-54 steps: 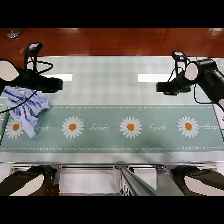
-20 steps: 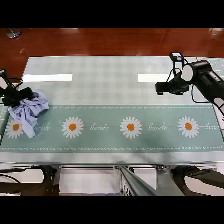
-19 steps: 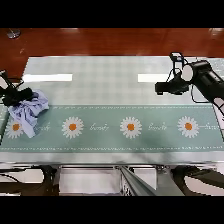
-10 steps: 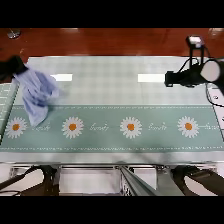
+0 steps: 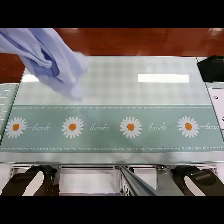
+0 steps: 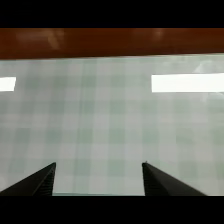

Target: Fold the shirts.

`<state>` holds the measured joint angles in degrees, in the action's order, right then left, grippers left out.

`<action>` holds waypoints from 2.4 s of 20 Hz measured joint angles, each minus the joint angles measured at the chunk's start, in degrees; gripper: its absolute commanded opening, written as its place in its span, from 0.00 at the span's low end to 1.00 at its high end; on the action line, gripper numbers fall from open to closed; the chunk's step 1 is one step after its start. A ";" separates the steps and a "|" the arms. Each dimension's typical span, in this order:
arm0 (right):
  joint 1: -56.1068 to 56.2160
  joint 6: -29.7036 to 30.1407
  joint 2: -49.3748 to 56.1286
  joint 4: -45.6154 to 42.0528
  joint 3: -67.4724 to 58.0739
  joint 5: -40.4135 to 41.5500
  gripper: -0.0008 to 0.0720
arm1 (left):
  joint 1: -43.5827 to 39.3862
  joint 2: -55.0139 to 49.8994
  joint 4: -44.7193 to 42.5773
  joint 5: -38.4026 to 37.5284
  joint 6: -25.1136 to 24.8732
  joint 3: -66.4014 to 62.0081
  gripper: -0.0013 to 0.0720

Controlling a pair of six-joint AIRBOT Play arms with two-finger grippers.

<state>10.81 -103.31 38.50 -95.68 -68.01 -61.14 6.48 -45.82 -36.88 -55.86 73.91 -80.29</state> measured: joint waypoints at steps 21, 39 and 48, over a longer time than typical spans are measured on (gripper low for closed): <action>-0.22 7.13 4.46 32.65 27.02 12.44 0.86 | -15.37 -1.42 -18.29 0.26 7.26 47.15 0.98; 3.69 11.96 11.34 43.08 41.97 10.78 0.86 | -12.79 -23.28 -15.28 -8.68 3.85 34.18 0.06; 23.71 14.29 26.43 59.91 38.75 25.53 0.86 | -12.26 -27.04 -13.68 -6.60 2.75 19.82 0.06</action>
<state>34.52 -89.01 64.93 -35.77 -29.26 -35.62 -5.78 -72.86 -50.57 -62.46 76.66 -60.47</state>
